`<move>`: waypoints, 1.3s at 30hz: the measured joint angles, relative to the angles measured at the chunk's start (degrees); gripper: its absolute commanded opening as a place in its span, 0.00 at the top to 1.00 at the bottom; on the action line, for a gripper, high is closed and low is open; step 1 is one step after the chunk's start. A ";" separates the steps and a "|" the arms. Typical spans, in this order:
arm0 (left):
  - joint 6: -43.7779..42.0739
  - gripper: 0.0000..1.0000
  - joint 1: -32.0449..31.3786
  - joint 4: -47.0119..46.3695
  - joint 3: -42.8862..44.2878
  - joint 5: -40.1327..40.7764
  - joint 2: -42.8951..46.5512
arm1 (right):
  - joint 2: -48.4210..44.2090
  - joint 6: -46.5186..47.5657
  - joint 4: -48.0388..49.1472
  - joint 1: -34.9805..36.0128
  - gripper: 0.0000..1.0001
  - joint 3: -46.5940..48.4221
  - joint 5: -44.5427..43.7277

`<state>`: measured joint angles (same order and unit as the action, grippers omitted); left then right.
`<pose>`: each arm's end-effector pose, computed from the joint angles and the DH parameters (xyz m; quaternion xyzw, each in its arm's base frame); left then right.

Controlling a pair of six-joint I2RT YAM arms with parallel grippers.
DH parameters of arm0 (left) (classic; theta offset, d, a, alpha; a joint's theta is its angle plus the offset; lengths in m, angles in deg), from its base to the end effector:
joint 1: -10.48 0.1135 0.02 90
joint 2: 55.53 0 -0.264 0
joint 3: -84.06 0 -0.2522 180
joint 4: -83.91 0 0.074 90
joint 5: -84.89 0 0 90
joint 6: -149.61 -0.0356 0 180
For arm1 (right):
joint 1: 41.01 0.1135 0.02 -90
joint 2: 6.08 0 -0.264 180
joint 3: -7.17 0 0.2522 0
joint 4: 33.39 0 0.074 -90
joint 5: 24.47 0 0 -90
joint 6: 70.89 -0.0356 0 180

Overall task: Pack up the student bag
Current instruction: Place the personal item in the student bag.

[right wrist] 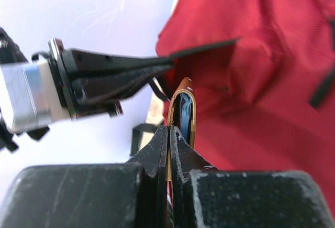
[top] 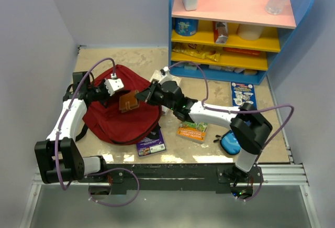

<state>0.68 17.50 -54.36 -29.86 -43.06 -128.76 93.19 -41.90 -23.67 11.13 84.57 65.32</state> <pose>0.2619 0.0102 0.2580 0.4902 0.7461 -0.0746 0.4443 0.2479 0.3187 0.2570 0.0613 0.7755 0.5236 0.3473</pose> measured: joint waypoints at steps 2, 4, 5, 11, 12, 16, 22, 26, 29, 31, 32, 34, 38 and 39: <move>-0.11 1.00 0.00 0.22 0.00 0.00 0.26 | 2.97 -0.74 2.08 0.09 1.00 2.01 0.50; -0.13 1.00 0.00 0.46 0.00 0.02 0.63 | 6.01 -1.42 3.23 0.09 1.00 4.11 1.33; -0.15 1.00 0.00 0.57 0.00 0.00 0.94 | 8.24 -1.92 3.85 0.09 1.00 6.01 1.51; -0.61 1.00 0.00 1.77 0.00 -0.20 1.90 | 16.26 -4.63 6.38 0.17 1.00 9.97 0.76; -0.63 1.00 0.00 1.95 0.00 -0.28 1.90 | 16.94 -5.01 6.67 0.28 1.00 9.97 -0.07; -1.25 1.00 0.00 2.84 0.00 -0.66 1.90 | 18.84 -5.38 8.04 0.57 1.00 10.64 -4.11; -2.40 1.00 0.00 4.35 0.42 -1.03 1.90 | 23.96 -6.64 11.98 1.55 1.00 16.20 -8.35; -3.17 1.00 0.02 4.83 0.61 -1.22 1.90 | 26.40 -6.91 11.76 2.71 1.00 19.17 -10.82; -3.19 1.00 0.02 5.09 0.63 -1.33 1.90 | 29.09 -6.45 10.43 4.02 0.94 23.80 -12.37; -3.17 1.00 0.02 5.31 0.72 -1.66 1.88 | 30.60 -5.84 9.68 4.96 0.74 26.23 -12.59; -3.17 1.00 0.02 5.44 0.76 -1.70 1.88 | 30.91 -5.60 9.20 5.31 0.57 26.84 -12.61; -3.19 1.00 0.13 6.27 0.96 -1.38 1.86 | 31.23 -3.56 6.84 6.14 0.43 27.45 -13.57; -3.10 1.00 0.59 6.84 1.36 -1.66 1.70 | 30.27 -1.27 3.80 5.99 0.41 25.40 -13.68; -3.13 1.00 0.52 6.84 1.40 -2.05 1.66 | 29.22 -0.70 3.43 6.08 0.47 23.52 -13.62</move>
<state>-2.45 18.03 -47.52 -28.46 -45.12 -127.10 122.41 -42.60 -20.24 17.21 108.08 51.70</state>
